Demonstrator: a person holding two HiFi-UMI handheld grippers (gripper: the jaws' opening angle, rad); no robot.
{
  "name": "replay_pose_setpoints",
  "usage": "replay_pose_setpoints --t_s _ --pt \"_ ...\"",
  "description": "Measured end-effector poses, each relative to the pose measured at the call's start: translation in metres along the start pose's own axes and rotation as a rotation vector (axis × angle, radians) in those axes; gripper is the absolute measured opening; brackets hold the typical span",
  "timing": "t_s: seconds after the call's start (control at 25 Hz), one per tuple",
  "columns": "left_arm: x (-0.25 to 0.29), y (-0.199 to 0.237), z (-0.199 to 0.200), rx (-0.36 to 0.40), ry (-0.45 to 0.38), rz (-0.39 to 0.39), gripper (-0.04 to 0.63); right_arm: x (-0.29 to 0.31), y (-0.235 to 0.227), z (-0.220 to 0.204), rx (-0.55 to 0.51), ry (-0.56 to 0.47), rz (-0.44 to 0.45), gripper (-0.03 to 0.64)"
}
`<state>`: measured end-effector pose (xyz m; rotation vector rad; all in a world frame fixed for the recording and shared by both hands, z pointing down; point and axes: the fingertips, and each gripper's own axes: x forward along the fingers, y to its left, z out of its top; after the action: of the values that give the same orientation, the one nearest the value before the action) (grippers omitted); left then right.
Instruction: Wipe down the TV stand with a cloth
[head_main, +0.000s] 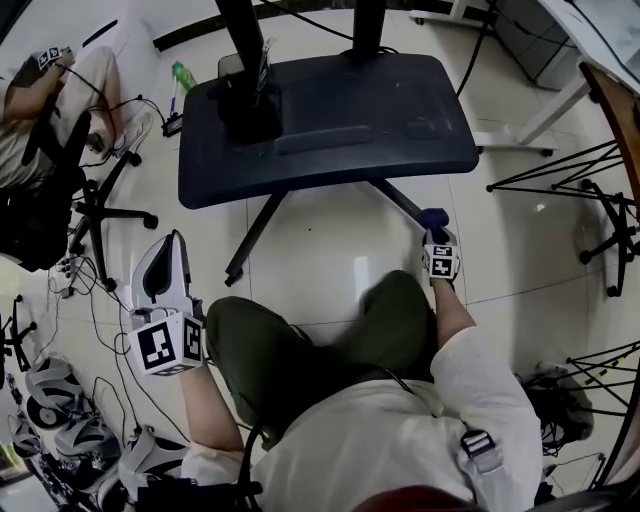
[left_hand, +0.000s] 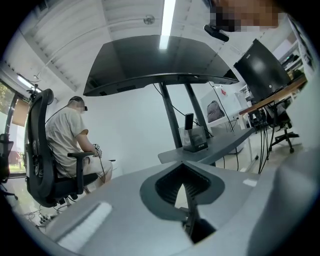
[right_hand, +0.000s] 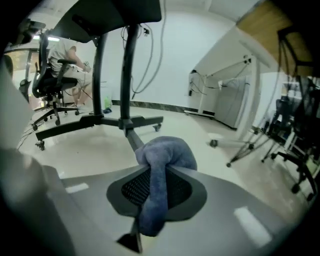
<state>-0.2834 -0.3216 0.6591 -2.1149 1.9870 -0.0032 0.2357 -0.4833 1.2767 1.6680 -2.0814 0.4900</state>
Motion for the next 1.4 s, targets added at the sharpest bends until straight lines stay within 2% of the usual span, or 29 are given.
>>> replay_pose_setpoints --t_s 0.12,0.2,0.28,0.36,0.48,0.56,0.72,0.84,0.92,1.04,1.2,1.32,1.4 --pt "0.007 -0.006 0.004 -0.012 -0.002 -0.02 0.249 -0.044 -0.054 -0.038 0.043 0.034 -0.069 0.058" --pt "0.011 -0.011 0.005 -0.013 -0.002 -0.031 0.249 -0.057 -0.067 -0.034 0.062 0.024 -0.085 0.058" --pt "0.01 -0.015 0.006 -0.016 0.0 -0.033 0.249 -0.054 -0.058 -0.011 0.053 -0.028 -0.062 0.058" --pt "0.007 -0.017 0.012 -0.021 -0.013 -0.035 0.249 -0.055 -0.021 0.042 0.011 -0.109 -0.007 0.058" --pt "-0.004 -0.016 0.018 -0.028 -0.026 -0.026 0.25 -0.098 0.047 0.143 0.03 -0.326 0.067 0.058" --pt "-0.017 -0.012 0.02 -0.036 -0.03 -0.016 0.249 -0.173 0.087 0.2 0.051 -0.483 0.101 0.058" --pt "-0.043 -0.007 0.015 -0.032 -0.027 -0.031 0.249 -0.363 0.163 0.29 -0.012 -0.812 0.206 0.058" --pt "-0.014 0.002 0.026 -0.037 -0.043 -0.046 0.249 -0.431 0.194 0.371 -0.111 -0.915 0.246 0.058" --pt "0.019 0.001 0.059 -0.026 -0.055 -0.074 0.252 -0.445 0.201 0.432 -0.138 -0.936 0.248 0.058" --pt "0.041 -0.028 0.129 0.006 -0.044 -0.139 0.252 -0.488 0.187 0.498 -0.108 -0.922 0.199 0.058" --pt "0.068 -0.061 0.256 0.041 -0.035 -0.209 0.252 -0.563 0.163 0.611 -0.104 -0.909 0.164 0.058" --pt "0.076 -0.056 0.342 0.046 -0.035 -0.231 0.252 -0.607 0.165 0.684 -0.051 -0.846 0.145 0.058" --pt "0.07 -0.049 0.397 0.045 -0.04 -0.231 0.252 -0.649 0.172 0.731 -0.043 -0.851 0.136 0.058"
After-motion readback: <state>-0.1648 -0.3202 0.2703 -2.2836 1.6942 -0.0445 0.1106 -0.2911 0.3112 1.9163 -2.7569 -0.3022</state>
